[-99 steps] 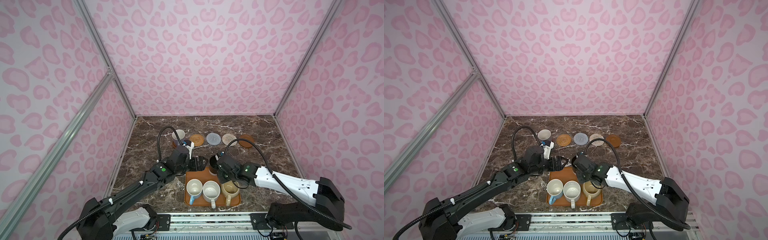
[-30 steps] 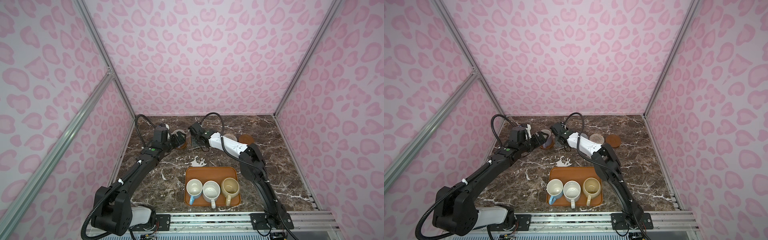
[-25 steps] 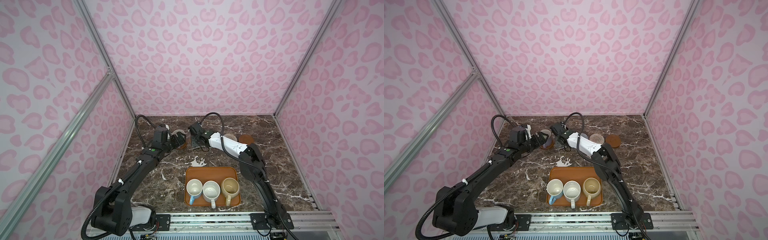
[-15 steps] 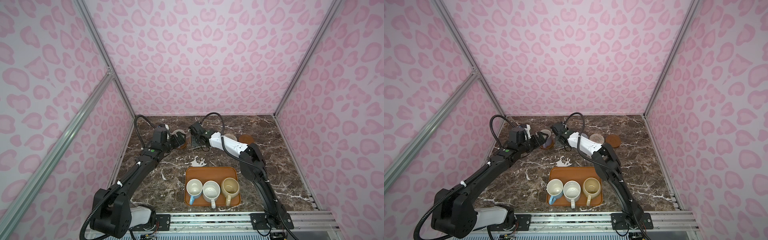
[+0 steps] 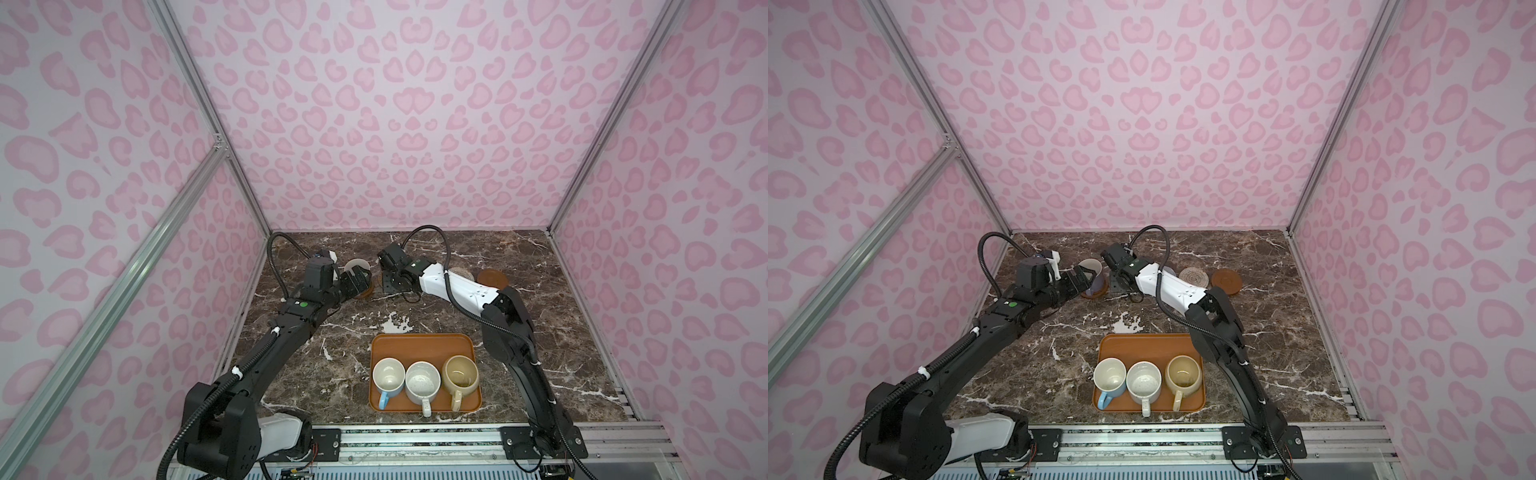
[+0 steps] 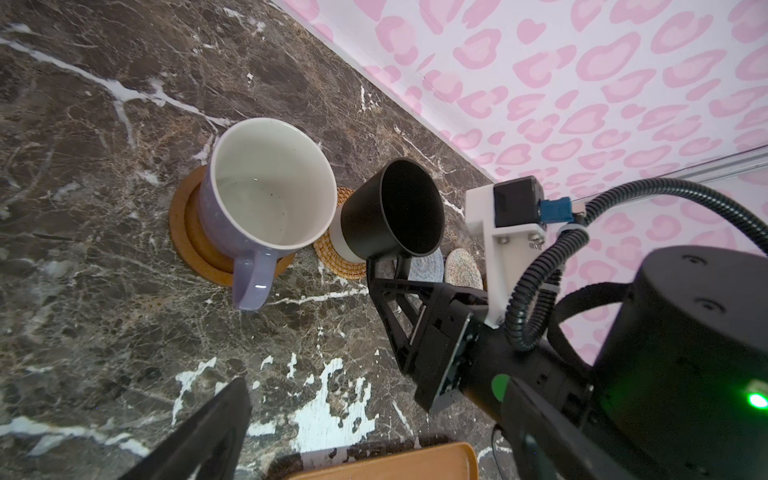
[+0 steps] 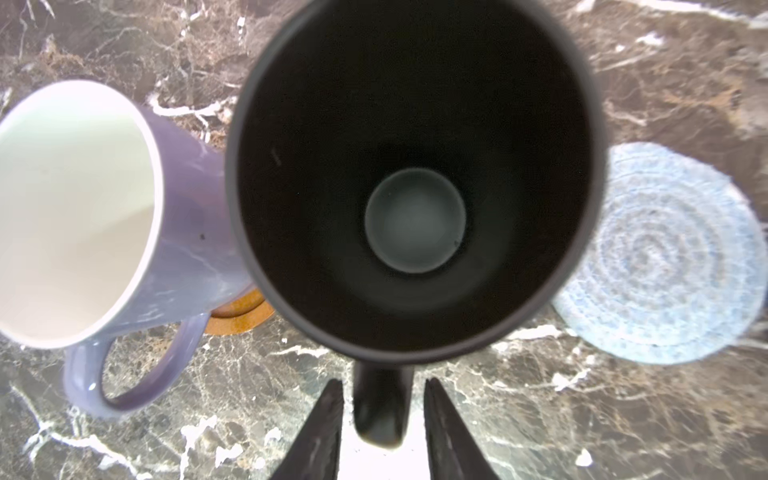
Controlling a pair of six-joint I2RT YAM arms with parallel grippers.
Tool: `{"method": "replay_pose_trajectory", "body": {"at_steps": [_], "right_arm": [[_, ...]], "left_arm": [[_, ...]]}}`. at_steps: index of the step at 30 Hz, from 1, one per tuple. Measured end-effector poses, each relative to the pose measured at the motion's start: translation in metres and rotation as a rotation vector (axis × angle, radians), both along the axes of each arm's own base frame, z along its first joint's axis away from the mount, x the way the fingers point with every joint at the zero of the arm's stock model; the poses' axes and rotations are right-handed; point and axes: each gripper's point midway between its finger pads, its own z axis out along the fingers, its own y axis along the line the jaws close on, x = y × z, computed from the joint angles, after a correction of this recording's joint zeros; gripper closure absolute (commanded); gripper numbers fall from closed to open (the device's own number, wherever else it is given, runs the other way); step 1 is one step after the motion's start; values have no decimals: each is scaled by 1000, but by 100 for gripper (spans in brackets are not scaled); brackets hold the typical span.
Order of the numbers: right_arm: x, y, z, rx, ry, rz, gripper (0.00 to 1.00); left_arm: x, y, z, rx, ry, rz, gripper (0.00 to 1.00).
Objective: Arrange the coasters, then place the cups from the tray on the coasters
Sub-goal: 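Lower the black mug onto the rattan coaster and open the right gripper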
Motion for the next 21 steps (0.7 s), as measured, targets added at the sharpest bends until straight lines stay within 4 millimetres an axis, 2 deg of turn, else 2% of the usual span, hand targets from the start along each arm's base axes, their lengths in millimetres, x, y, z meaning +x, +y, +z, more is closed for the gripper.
{"method": "replay_pose_trajectory", "body": {"at_steps": [2, 5, 6, 7, 8, 9, 15, 21], "right_arm": [[-4, -2, 3, -5, 2, 0, 55], [-8, -5, 21, 6, -22, 1, 40], [-10, -6, 27, 10, -32, 1, 33], [-13, -7, 33, 13, -40, 2, 21], [-17, -9, 38, 14, -46, 6, 4], [-20, -12, 43, 15, -50, 5, 2], [-44, -29, 79, 27, -106, 23, 2], [-74, -55, 102, 30, -151, 62, 2]], "left_arm": [[-1, 0, 0, -1, 0, -2, 4], [-3, 0, 2, -1, -3, -3, 4], [-4, -1, 3, -2, -5, -5, 4], [-5, 0, 5, -2, -9, -5, 4], [-6, -1, 7, -3, -13, -6, 4], [-8, -1, 9, -3, -17, -9, 4], [-25, -4, 18, 20, -29, -20, 4], [-57, -8, 28, 72, -35, -60, 4]]}}
